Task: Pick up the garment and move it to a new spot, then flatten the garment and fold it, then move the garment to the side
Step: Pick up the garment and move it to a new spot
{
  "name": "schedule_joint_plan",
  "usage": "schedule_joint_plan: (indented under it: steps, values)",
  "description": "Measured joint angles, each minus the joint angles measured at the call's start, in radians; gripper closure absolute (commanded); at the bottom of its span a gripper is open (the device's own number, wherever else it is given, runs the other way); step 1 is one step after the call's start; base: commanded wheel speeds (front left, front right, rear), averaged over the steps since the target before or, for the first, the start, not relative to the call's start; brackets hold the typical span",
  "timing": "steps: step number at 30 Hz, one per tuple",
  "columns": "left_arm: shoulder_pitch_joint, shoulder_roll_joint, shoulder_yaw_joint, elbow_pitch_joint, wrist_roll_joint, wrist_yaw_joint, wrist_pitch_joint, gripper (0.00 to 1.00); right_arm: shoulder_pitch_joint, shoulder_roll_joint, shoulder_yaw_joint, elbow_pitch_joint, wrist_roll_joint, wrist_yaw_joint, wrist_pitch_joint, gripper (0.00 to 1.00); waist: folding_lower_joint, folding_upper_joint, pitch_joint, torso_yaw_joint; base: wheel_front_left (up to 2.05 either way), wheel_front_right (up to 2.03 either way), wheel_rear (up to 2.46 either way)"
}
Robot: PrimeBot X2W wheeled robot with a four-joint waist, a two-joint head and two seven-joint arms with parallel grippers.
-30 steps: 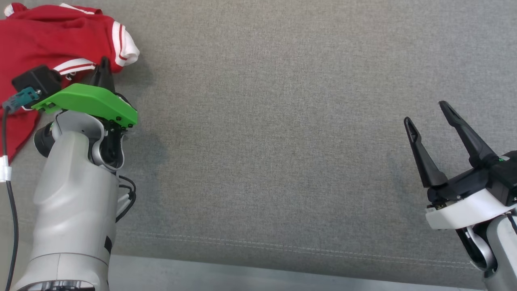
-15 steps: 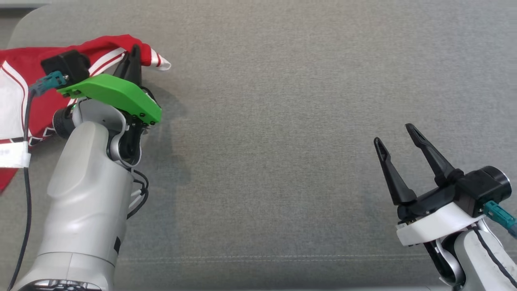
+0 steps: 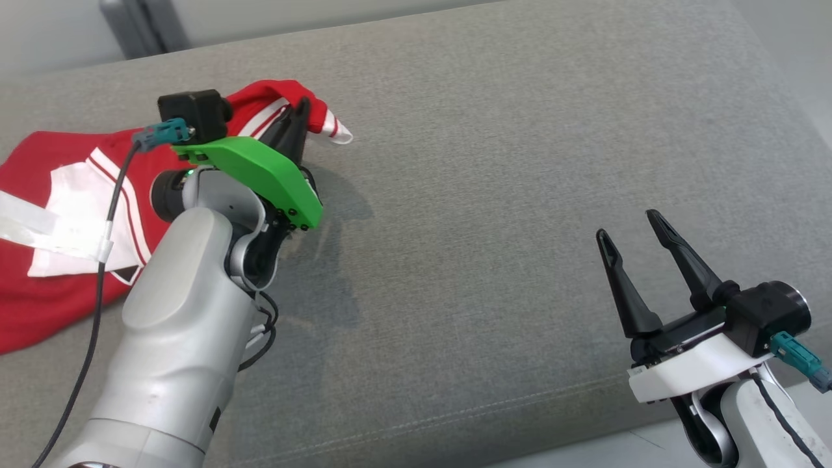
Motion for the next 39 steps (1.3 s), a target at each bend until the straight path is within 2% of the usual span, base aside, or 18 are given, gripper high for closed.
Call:
schedule_joint_plan:
  steps: [8,14,19,28,30,31,32,39]
  values:
    - [0.065,0.005,-0.204,-0.156,-0.120,-0.001,0.063,1.00,0.000,0.016,-0.004,-0.016,0.000,0.002,-0.002,0.00,0.0000,0.0000,0.009,-0.121,0.00,0.00,0.00]
    - [0.111,0.009,-0.321,-0.228,-0.135,0.002,0.075,1.00,-0.003,0.035,-0.005,-0.022,0.000,0.003,-0.002,0.00,0.0000,0.0000,0.036,-0.176,0.00,0.00,0.00]
    - [0.128,0.022,-0.403,-0.280,-0.156,0.033,0.073,1.00,-0.003,0.045,-0.025,-0.023,0.000,0.003,-0.002,0.00,0.0000,0.0000,0.066,-0.205,0.00,0.00,0.00]
    - [0.131,0.025,-0.470,-0.317,-0.188,0.099,0.046,1.00,-0.012,0.061,-0.027,-0.021,-0.002,0.009,-0.002,0.00,0.0000,0.0000,0.081,-0.215,0.00,0.00,0.00]
    - [0.133,0.025,-0.478,-0.310,-0.188,0.117,0.037,0.61,-0.016,0.064,-0.027,-0.021,-0.002,0.012,-0.002,0.00,0.0000,0.0000,0.083,-0.216,0.00,0.00,0.00]
    - [0.133,0.025,-0.482,-0.304,-0.188,0.126,0.037,0.34,-0.019,0.065,-0.027,-0.021,-0.003,0.012,-0.002,0.00,0.0000,0.0000,0.084,-0.216,0.00,0.00,0.00]
    - [0.133,0.025,-0.487,-0.298,-0.184,0.133,0.032,0.00,-0.022,0.066,-0.028,-0.021,-0.003,0.012,-0.002,0.00,0.0000,0.0000,0.084,-0.216,0.00,0.00,0.00]
    - [0.155,0.025,-0.525,-0.271,-0.168,0.143,0.007,0.00,-0.020,0.066,-0.063,-0.013,-0.003,0.012,-0.002,0.00,0.0000,0.0000,0.076,-0.186,0.00,0.00,0.00]
